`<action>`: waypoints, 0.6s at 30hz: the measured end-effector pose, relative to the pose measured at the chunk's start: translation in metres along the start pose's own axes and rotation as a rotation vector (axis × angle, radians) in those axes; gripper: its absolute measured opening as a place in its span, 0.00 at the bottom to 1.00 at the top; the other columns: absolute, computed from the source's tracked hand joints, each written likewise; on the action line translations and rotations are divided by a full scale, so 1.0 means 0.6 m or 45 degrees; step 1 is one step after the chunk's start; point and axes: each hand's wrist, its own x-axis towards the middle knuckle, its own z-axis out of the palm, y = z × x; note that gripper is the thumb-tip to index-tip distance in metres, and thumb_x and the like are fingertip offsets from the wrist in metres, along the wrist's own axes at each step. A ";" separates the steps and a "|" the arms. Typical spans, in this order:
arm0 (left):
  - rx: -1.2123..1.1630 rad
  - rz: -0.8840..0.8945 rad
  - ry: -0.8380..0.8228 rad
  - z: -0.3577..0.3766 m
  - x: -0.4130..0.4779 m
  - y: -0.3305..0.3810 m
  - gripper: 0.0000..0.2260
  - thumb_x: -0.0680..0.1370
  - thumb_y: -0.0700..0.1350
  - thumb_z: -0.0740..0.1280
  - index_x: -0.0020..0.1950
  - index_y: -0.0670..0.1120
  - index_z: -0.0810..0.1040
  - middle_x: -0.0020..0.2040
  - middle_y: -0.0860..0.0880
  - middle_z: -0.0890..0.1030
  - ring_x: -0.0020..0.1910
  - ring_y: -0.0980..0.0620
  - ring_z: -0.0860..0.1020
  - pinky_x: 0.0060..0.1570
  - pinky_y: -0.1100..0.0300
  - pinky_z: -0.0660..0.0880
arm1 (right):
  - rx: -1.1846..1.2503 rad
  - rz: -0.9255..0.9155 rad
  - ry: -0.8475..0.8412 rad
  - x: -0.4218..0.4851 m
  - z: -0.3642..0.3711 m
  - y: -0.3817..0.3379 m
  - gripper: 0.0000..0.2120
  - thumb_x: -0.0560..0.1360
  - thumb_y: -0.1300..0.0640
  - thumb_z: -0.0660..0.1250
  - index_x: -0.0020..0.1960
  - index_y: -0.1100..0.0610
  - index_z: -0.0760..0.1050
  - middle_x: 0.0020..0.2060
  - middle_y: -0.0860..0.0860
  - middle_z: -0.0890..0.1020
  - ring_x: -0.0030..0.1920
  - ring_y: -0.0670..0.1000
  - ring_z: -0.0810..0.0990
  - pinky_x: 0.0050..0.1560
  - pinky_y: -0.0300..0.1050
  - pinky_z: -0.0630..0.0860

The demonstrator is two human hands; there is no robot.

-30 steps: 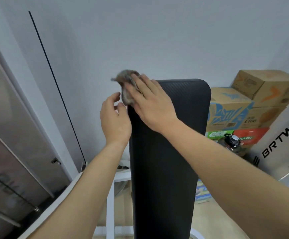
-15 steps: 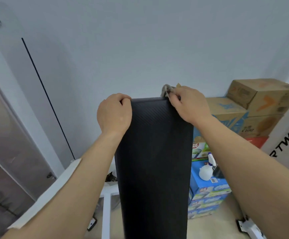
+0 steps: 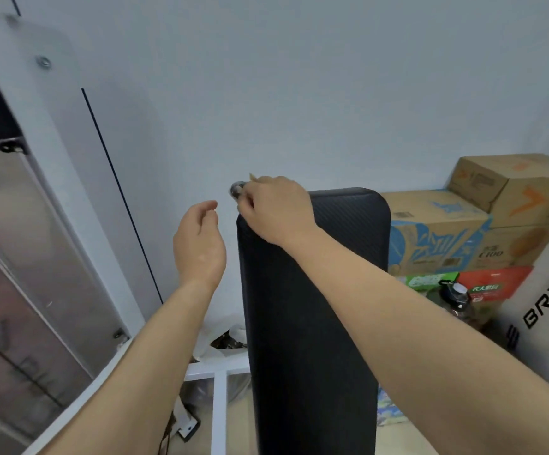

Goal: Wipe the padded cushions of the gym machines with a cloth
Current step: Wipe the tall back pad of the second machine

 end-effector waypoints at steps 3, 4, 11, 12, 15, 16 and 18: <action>0.128 0.155 -0.036 0.007 -0.008 0.005 0.15 0.83 0.43 0.56 0.67 0.50 0.77 0.67 0.53 0.78 0.66 0.55 0.74 0.65 0.60 0.67 | 0.062 -0.095 -0.092 -0.002 -0.011 0.041 0.17 0.81 0.47 0.57 0.52 0.54 0.81 0.44 0.51 0.82 0.44 0.57 0.79 0.37 0.48 0.70; 0.198 0.240 -0.056 0.015 -0.012 0.014 0.15 0.83 0.43 0.57 0.67 0.50 0.77 0.67 0.53 0.78 0.66 0.54 0.74 0.67 0.59 0.68 | 0.068 -0.087 -0.085 -0.009 -0.016 0.065 0.17 0.80 0.46 0.57 0.54 0.52 0.81 0.47 0.51 0.83 0.46 0.57 0.80 0.40 0.50 0.74; 0.602 0.651 -0.206 0.106 -0.063 0.063 0.16 0.81 0.46 0.59 0.66 0.48 0.78 0.66 0.52 0.78 0.65 0.52 0.74 0.65 0.58 0.68 | 0.044 0.204 0.094 -0.083 -0.044 0.241 0.14 0.81 0.50 0.58 0.46 0.56 0.77 0.41 0.53 0.78 0.45 0.58 0.77 0.39 0.47 0.66; 0.622 0.635 -0.183 0.110 -0.065 0.064 0.16 0.81 0.45 0.59 0.67 0.47 0.78 0.66 0.52 0.78 0.65 0.52 0.74 0.64 0.61 0.67 | 0.066 0.216 0.125 -0.084 -0.041 0.244 0.14 0.81 0.50 0.58 0.48 0.56 0.78 0.41 0.53 0.78 0.46 0.58 0.76 0.39 0.47 0.66; 0.632 0.626 -0.200 0.103 -0.063 0.061 0.17 0.81 0.44 0.59 0.68 0.48 0.78 0.67 0.53 0.78 0.66 0.53 0.74 0.63 0.64 0.64 | 0.232 0.459 0.281 -0.091 -0.019 0.235 0.16 0.82 0.50 0.56 0.57 0.55 0.80 0.48 0.54 0.80 0.51 0.58 0.77 0.47 0.50 0.71; 0.634 0.630 -0.243 0.097 -0.062 0.060 0.17 0.81 0.44 0.60 0.69 0.48 0.77 0.68 0.53 0.77 0.68 0.54 0.73 0.65 0.64 0.64 | 0.252 0.545 0.365 -0.101 -0.010 0.230 0.17 0.83 0.51 0.55 0.61 0.57 0.78 0.52 0.56 0.80 0.55 0.58 0.77 0.52 0.51 0.72; 0.631 0.652 -0.332 0.084 -0.067 0.049 0.19 0.81 0.44 0.60 0.73 0.49 0.74 0.73 0.55 0.73 0.73 0.55 0.69 0.68 0.63 0.61 | 0.151 0.568 0.460 -0.136 0.015 0.217 0.19 0.83 0.54 0.55 0.70 0.60 0.73 0.64 0.60 0.77 0.66 0.61 0.73 0.66 0.54 0.70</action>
